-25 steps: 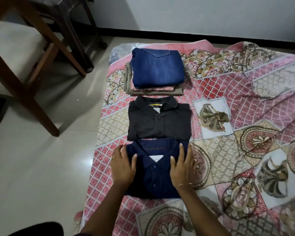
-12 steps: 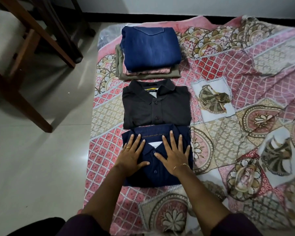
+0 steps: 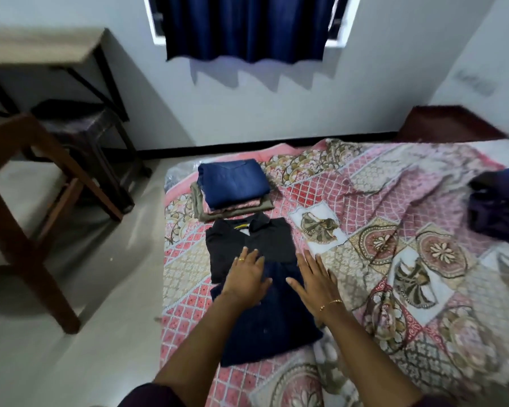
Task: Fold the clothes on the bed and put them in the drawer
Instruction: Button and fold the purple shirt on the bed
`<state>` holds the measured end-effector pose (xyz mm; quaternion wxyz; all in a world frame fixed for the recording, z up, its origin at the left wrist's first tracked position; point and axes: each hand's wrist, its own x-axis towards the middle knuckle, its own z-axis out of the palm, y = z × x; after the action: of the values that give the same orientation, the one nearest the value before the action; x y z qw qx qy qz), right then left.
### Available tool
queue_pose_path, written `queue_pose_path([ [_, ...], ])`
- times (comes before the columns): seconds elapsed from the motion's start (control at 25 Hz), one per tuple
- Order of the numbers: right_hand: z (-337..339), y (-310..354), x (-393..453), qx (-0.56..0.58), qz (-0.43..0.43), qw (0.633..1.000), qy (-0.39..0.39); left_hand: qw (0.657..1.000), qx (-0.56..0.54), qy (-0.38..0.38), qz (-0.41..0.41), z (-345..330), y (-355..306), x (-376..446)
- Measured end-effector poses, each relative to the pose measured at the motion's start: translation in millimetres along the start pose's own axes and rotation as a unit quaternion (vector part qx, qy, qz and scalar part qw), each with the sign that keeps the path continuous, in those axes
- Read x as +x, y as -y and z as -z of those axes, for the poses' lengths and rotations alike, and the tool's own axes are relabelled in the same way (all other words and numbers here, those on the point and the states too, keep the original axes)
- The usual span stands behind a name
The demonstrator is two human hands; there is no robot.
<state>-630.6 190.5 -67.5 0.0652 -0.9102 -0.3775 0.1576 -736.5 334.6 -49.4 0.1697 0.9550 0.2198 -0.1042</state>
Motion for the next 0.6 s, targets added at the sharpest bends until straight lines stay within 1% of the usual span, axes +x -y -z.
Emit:
queue_pose_path([
  [0.08,34.4,9.1,-15.4,-0.011,-0.006,0.999,-0.033,0.999,0.014,-0.031,-0.033,28.6,-20.8,-10.0],
  [0.12,55.6,11.4,-27.5,-0.019,-0.009,0.998,-0.061,0.997,0.023,-0.055,-0.051,45.3,-33.7,-16.8],
  [0.2,94.4,10.1,-51.6,-0.032,-0.012,0.994,-0.108,0.991,0.040,-0.099,-0.079,73.4,-62.1,-27.0],
  [0.28,128.9,2.5,-75.1,-0.041,-0.014,0.989,-0.143,0.985,0.062,-0.123,-0.100,96.4,-94.6,-34.0],
  [0.4,175.0,-23.1,-103.8,-0.052,-0.025,0.982,-0.180,0.977,0.079,-0.146,-0.134,123.5,-145.6,-34.1],
  [0.6,238.1,-100.0,-140.7,-0.082,-0.074,0.969,-0.220,0.959,0.095,-0.169,-0.207,148.6,-248.4,-11.6],
])
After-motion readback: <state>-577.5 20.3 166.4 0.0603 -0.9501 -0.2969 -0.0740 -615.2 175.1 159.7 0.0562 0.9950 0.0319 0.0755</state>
